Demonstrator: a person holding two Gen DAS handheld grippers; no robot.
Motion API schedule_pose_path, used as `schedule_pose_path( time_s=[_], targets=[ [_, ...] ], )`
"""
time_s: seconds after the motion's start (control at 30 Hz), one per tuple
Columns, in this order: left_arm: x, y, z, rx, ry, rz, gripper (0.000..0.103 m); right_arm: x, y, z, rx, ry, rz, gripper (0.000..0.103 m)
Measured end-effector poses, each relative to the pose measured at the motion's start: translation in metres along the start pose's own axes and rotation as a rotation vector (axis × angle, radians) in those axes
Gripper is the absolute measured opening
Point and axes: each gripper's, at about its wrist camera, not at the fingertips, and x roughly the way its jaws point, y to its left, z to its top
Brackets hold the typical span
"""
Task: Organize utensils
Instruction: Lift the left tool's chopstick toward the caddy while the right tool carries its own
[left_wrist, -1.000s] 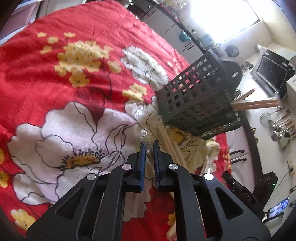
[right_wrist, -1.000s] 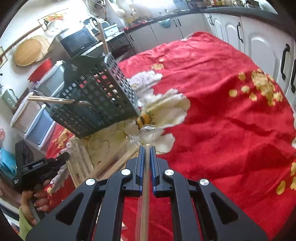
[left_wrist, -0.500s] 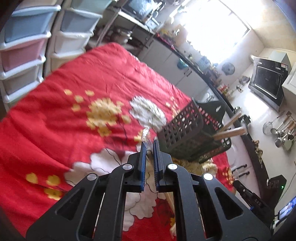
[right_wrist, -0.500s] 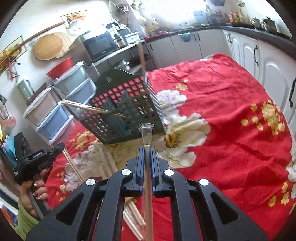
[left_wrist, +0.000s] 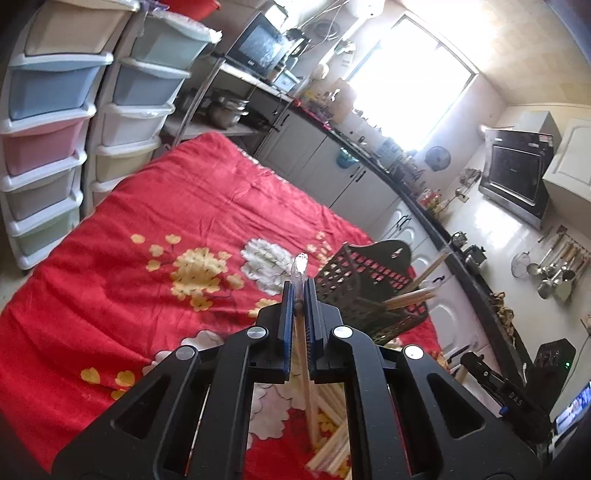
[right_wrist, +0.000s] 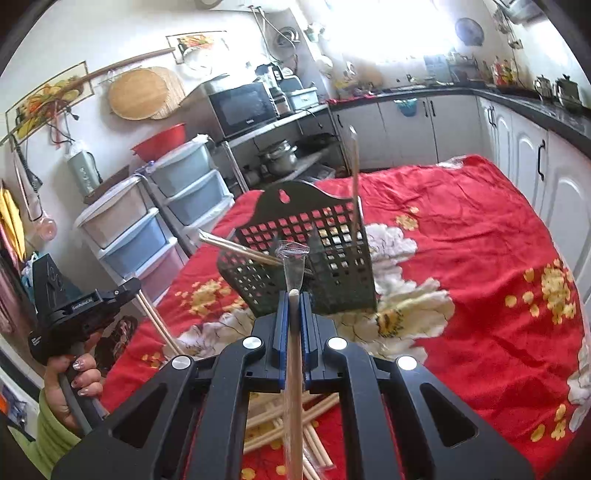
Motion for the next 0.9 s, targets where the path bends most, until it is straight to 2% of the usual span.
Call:
schedule_pose_path(
  time_s=[0.53,0.9],
  targets=[
    [-0.019,-0.057,0.028,0.102,-0.088,-0.101,0.003,-0.020,0.018,0.027,-0.039,-0.119,0.036,0.006],
    [-0.025,-0.082,0.046,0.168,-0.143,-0.110,0.003,-0.031,0.028,0.047,-0.067,-0.187,0.057,0.006]
  ],
)
